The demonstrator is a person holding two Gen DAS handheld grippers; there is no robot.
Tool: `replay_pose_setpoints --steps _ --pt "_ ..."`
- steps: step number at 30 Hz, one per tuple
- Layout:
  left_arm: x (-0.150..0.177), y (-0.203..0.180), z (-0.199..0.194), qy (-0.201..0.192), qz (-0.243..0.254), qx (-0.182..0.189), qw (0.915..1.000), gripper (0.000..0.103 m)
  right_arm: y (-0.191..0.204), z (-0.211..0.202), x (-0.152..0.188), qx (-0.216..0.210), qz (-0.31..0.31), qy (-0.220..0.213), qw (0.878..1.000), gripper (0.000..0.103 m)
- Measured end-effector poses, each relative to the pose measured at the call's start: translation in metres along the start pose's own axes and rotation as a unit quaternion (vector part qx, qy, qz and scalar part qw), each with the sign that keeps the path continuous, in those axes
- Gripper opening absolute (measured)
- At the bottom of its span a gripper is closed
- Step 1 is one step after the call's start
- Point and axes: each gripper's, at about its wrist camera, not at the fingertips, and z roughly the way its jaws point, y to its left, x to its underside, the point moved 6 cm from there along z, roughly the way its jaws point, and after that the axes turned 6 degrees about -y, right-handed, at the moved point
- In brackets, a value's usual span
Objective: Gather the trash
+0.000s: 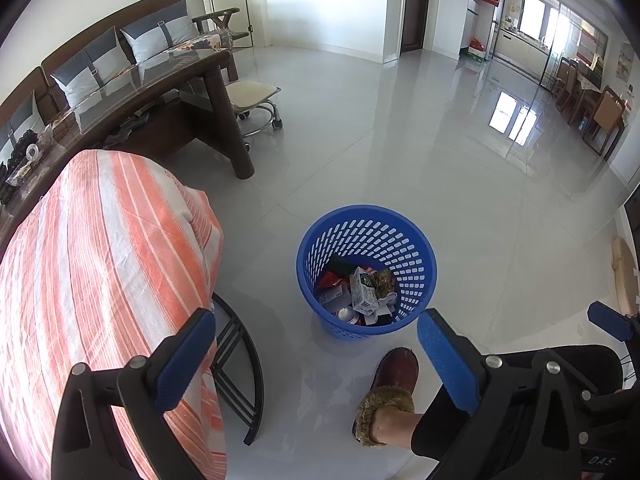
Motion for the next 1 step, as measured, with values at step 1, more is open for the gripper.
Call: replay_pose_setpoints --steps 1 --pt "-0.0006 0.0022 -0.0028 0.0 -0.003 0.0 1.0 0.102 0.0006 0.0003 -0.0005 0.001 0.0 0.0 1.0 0.103"
